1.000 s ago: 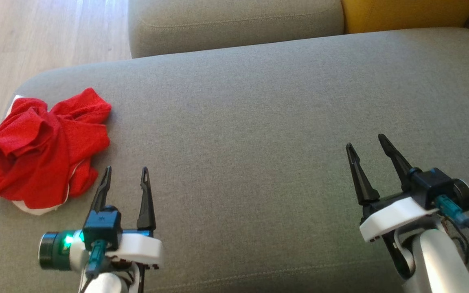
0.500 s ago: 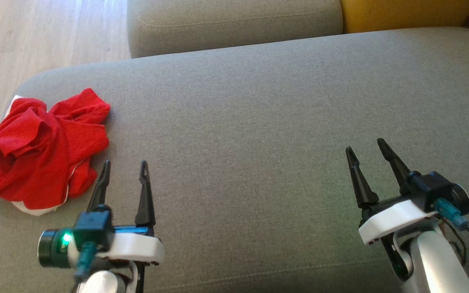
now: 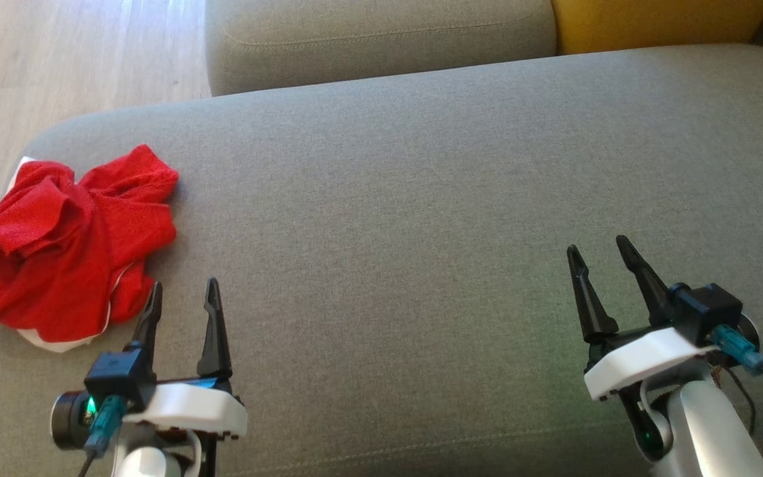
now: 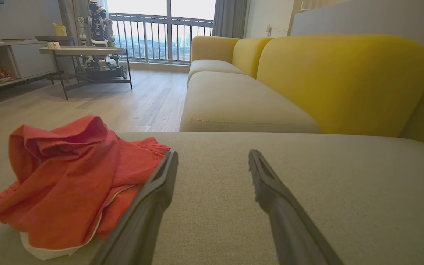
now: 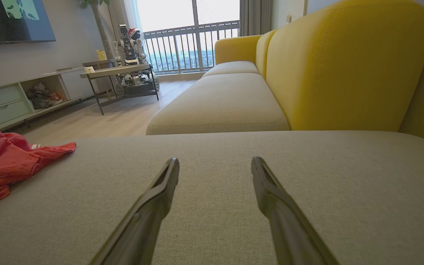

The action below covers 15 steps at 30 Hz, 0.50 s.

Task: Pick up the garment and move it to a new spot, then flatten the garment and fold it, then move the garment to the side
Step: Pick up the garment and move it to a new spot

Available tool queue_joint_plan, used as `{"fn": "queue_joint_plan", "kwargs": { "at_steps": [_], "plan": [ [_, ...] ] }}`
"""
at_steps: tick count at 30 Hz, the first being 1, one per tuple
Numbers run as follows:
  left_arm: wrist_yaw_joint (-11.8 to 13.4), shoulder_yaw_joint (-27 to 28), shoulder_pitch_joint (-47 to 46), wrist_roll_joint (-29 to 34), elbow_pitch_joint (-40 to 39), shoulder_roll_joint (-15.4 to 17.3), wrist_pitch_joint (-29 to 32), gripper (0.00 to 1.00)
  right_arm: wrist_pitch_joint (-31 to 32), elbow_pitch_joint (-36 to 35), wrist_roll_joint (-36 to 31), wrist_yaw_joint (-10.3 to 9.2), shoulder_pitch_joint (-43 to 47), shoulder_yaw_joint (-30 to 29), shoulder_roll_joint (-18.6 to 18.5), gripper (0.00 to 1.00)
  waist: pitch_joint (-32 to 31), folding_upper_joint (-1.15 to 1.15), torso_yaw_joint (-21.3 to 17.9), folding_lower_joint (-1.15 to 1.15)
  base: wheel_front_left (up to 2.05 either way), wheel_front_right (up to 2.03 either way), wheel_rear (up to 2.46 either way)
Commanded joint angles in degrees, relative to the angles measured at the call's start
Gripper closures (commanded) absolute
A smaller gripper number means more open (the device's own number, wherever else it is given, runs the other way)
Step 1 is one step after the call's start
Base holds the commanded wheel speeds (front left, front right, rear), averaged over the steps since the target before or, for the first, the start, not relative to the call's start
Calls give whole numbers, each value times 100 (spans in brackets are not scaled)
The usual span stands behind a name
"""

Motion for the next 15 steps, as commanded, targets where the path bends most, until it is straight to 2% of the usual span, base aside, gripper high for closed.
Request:
{"fn": "queue_joint_plan", "kwargs": {
  "at_steps": [1, 8, 15],
  "plan": [
    [-41, 228, -211, 52, -153, -16, -71, 0, -54, -164, -30, -1, -322, 129, -61, 0, 0, 0, 0, 0, 0, 0, 0],
    [-218, 391, -254, 195, -72, -93, -71, 0, -54, -134, -1, -1, -326, 83, -61, 0, 7, 0, 25, 0, 0, 0, 0],
    [-286, 472, -278, 267, 10, -118, -71, 0, -54, -162, 14, -1, -315, 51, -61, 0, 10, 0, 190, 0, 0, 0, 0]
  ]
}}
